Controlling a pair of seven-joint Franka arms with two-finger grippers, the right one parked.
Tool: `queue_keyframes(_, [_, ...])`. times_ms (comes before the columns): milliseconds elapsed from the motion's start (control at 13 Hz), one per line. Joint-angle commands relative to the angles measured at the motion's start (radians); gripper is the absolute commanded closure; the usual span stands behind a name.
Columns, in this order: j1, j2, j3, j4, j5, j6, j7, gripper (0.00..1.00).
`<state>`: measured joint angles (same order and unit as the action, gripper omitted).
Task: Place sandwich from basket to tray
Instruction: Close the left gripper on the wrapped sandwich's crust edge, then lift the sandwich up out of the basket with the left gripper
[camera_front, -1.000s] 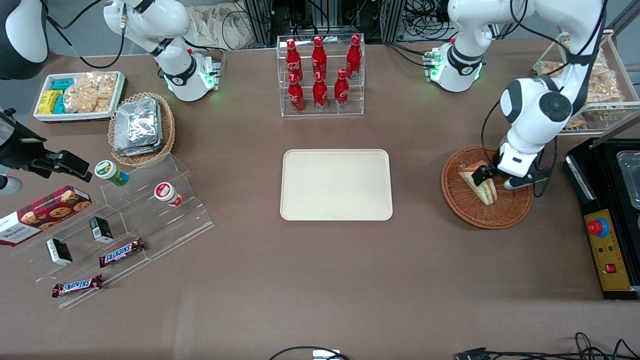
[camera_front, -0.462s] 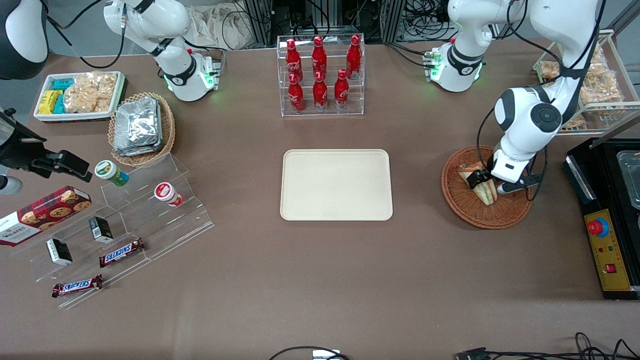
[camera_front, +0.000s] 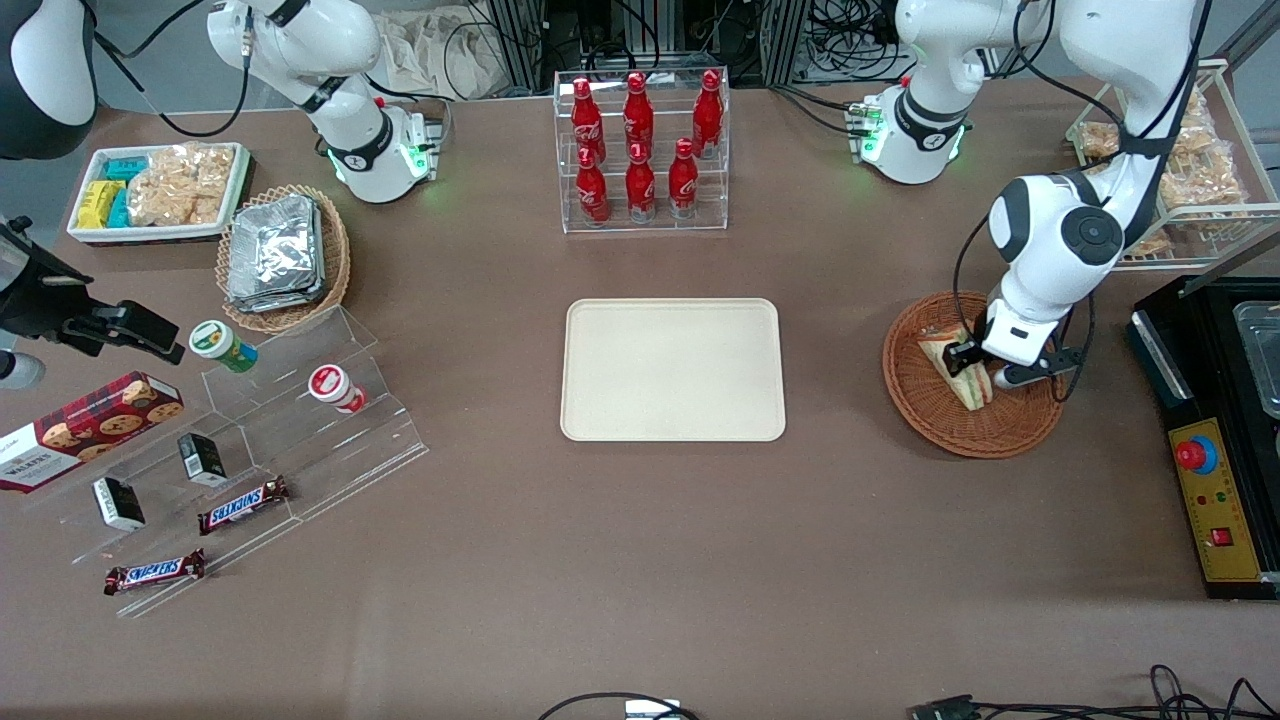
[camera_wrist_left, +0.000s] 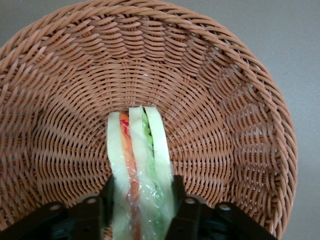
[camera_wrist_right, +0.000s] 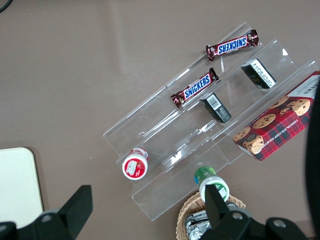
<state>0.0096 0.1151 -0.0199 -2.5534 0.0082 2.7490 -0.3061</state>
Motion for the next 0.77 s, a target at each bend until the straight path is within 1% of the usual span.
queue_keyframes(0, [0.001,0.005,0.002,0.004,0.003,0.006,0.01,0.88])
queue_keyframes(231, [0.003,-0.037,0.002,0.008,0.001,-0.021,0.016,0.86])
queue_keyframes(308, [0.001,-0.073,0.003,0.015,0.001,-0.072,0.016,0.86])
queue_keyframes(538, [-0.003,-0.237,0.0,0.076,0.004,-0.344,0.031,0.86])
queue_keyframes(615, [-0.005,-0.286,0.0,0.123,0.004,-0.453,0.069,0.86])
queue_keyframes(692, [-0.003,-0.319,0.0,0.201,0.003,-0.586,0.096,0.86])
